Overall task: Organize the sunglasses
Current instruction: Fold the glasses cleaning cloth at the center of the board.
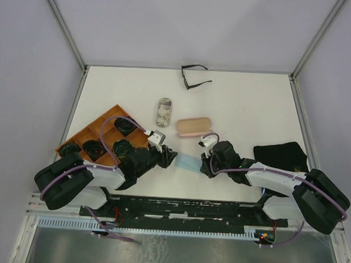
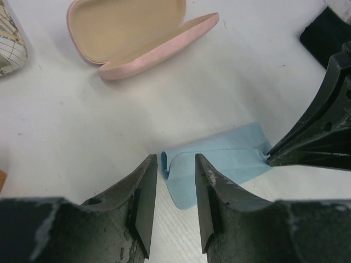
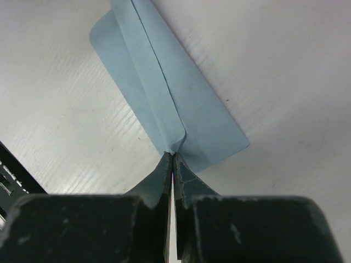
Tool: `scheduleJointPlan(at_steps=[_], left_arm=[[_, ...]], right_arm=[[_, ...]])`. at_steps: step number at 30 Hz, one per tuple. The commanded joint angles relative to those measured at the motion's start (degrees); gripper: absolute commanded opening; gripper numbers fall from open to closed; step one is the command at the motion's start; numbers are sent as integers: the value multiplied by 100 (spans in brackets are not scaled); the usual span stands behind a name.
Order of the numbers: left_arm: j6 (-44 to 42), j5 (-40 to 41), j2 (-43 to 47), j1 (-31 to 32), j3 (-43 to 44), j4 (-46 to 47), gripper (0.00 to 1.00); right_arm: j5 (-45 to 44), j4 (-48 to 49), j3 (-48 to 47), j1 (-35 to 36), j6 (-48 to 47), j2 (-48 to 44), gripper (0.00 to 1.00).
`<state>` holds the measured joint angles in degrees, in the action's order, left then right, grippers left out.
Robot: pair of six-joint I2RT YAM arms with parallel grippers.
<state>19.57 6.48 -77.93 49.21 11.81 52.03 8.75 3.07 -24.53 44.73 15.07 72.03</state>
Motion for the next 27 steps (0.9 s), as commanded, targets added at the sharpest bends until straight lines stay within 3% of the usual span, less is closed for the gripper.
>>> scheduleJointPlan(at_steps=[1, 15, 27], left_arm=[[139, 272, 239, -31, 3, -96, 42], [337, 386, 235, -41, 137, -393, 46], [363, 369, 160, -41, 330, -613, 46]], right_arm=[[-45, -9, -247, 179, -119, 63, 8], [-446, 77, -96, 500, -268, -254, 25], [165, -2, -249, 510, -481, 20, 25]])
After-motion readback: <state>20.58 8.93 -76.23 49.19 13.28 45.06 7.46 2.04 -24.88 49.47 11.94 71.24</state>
